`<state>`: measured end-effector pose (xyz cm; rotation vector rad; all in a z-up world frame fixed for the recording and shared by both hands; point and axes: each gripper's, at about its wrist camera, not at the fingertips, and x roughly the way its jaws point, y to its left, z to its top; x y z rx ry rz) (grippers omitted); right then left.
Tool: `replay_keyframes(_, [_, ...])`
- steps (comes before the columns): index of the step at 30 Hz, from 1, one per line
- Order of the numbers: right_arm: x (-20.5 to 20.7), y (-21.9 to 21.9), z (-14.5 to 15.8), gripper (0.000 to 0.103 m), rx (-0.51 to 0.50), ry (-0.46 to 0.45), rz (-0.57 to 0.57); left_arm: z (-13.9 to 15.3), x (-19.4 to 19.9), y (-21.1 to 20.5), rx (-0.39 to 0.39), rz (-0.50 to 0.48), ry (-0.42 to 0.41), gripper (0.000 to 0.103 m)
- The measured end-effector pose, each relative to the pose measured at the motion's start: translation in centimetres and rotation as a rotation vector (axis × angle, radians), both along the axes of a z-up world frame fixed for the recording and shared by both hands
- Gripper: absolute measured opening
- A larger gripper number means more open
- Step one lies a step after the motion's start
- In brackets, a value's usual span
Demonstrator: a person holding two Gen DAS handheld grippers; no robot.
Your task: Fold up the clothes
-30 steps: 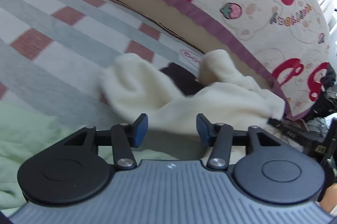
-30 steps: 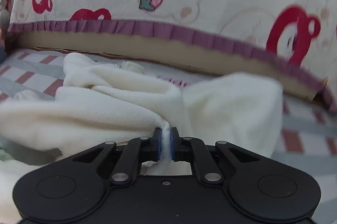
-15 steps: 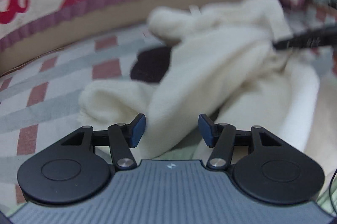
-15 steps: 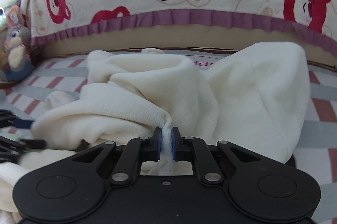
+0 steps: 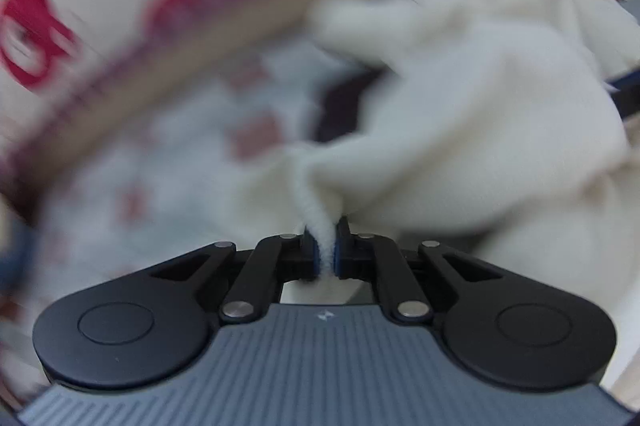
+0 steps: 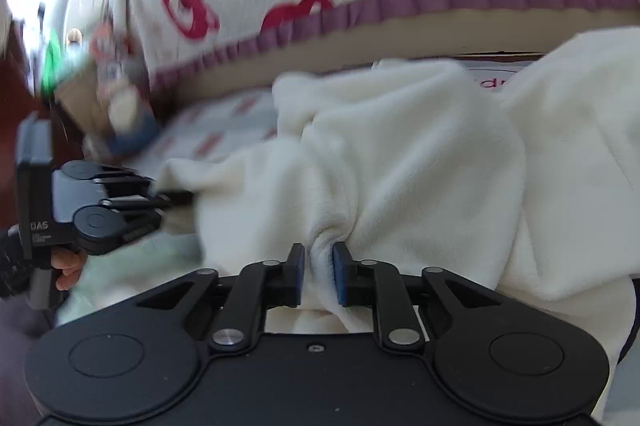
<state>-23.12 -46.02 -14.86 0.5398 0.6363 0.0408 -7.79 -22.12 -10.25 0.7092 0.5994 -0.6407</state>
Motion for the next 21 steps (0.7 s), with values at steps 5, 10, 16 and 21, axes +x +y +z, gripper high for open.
replay_keyframes(5, [-1.4, -2.7, 2.2, 0.032, 0.166, -0.058, -0.161, 8.1, 5.6, 5.8, -0.079, 0.167, -0.22, 0.006])
replay_keyframes(10, [-1.8, -3.6, 4.2, 0.04, 0.141, -0.099, -0.235, 13.0, 11.4, 11.2, -0.123, 0.294, -0.356, 0.006])
replay_keyframes(16, [0.7, -4.2, 5.0, 0.041, 0.052, -0.02, -0.183, 14.7, 18.5, 16.7, -0.167, 0.439, -0.393, 0.006])
replay_keyframes(21, [2.4, -5.1, 7.2, 0.044, -0.16, -0.002, -0.132, 13.7, 22.0, 20.7, -0.29, 0.652, -0.43, 0.01])
